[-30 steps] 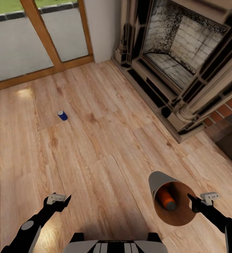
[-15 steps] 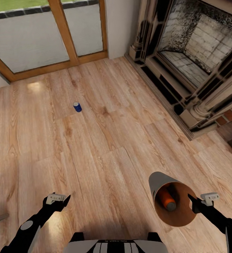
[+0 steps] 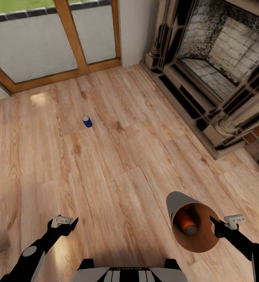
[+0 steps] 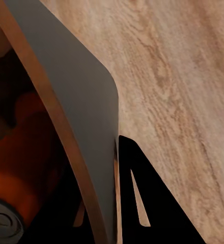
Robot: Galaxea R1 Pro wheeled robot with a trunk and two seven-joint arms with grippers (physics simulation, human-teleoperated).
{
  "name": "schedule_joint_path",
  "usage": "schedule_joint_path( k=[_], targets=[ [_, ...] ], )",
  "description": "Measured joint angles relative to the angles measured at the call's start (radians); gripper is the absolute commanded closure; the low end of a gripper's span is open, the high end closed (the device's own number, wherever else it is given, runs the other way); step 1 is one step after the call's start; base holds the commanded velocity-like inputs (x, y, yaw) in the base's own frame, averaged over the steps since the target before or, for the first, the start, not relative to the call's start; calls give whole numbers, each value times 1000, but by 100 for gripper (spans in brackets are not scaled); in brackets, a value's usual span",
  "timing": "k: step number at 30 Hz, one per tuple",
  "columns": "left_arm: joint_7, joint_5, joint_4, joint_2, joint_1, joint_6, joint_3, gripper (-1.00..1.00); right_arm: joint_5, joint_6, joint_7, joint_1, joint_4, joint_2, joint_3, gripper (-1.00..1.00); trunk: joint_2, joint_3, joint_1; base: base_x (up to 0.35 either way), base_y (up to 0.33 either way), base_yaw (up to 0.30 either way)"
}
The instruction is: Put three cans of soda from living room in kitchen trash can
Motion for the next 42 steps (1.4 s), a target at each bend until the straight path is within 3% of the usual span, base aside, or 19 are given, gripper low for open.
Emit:
schedule_joint_path(
  k=[9,26,42],
  targets=[
    [0,-1,0,-1,0,0,0,-100,0,0,0,0,2,1,1,100,0,-2,0,299,95,32],
    [-2,-3,10,1,0,2,0,-100,-1,-32,0,14,3,2,4,100,0,-17,0,310,87,174],
    [-3,-4,47,2,-1,3,-1,-100,0,-39,0,15,3,2,5,100,0,-35,0,320,-127,171]
  ],
)
